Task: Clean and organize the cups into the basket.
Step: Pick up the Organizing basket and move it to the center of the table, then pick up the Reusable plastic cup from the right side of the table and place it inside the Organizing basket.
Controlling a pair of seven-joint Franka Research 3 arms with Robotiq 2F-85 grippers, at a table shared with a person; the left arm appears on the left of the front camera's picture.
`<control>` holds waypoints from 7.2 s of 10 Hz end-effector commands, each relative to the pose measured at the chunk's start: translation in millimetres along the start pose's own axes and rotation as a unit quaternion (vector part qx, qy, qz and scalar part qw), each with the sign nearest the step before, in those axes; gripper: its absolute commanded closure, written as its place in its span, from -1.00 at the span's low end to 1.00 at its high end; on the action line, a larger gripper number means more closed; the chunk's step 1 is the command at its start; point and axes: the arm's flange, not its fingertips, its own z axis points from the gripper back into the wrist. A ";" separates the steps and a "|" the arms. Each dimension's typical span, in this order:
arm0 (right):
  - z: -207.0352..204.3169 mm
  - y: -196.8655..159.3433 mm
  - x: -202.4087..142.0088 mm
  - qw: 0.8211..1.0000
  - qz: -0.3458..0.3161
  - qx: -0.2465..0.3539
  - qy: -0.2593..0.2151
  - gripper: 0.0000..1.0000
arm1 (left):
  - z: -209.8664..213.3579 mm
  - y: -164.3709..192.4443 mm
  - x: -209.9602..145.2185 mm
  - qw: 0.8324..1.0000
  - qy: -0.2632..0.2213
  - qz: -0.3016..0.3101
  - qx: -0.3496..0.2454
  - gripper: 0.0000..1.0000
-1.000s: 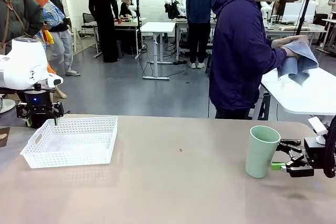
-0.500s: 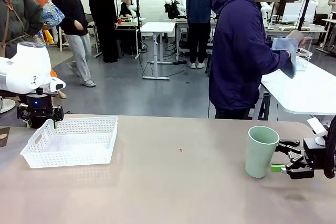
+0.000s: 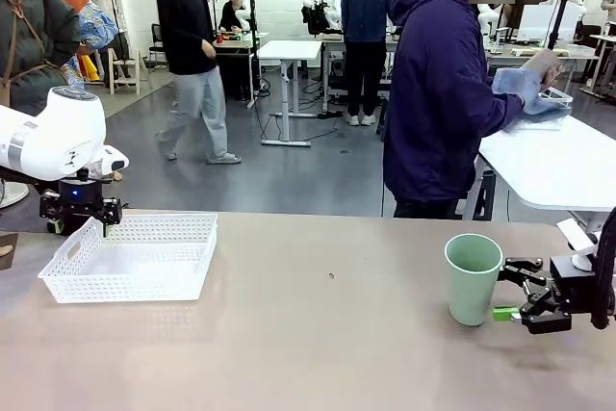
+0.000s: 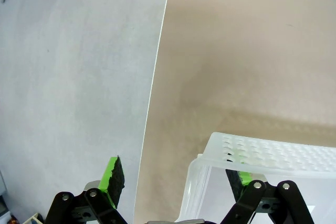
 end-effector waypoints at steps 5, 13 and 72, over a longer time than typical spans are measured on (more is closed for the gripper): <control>-2.3 -4.1 -8.8 1.000 0.003 -0.007 -0.003 -1.00 | -6.0 -3.8 4.7 1.000 -0.010 0.007 0.023 -1.00; -25.0 -14.0 -12.3 0.999 0.003 -0.035 -0.001 -1.00 | -13.5 -6.8 6.9 1.000 -0.002 -0.001 0.026 -1.00; -12.3 -4.6 224.0 0.987 0.068 -0.006 0.148 -0.63 | 135.2 -373.3 -128.1 0.994 0.008 -0.110 0.003 1.00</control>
